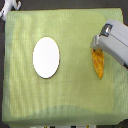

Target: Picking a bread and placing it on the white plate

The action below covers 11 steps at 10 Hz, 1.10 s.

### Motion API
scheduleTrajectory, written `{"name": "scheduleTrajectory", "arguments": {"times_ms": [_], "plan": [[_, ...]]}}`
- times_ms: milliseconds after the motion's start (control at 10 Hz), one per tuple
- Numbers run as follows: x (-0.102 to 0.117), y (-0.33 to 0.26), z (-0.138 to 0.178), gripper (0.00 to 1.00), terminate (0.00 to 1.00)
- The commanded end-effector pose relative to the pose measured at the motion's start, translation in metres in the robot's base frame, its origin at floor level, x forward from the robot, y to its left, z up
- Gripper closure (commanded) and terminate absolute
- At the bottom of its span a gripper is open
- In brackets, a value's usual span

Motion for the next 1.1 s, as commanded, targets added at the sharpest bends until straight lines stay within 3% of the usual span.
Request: {"name": "scheduleTrajectory", "arguments": {"times_ms": [0, 700, 1000], "plan": [[0.003, 0.000, 0.004, 1.00, 0.00], [-0.008, -0.010, 0.036, 1.00, 0.00], [-0.020, -0.004, 0.077, 1.00, 0.00]]}}
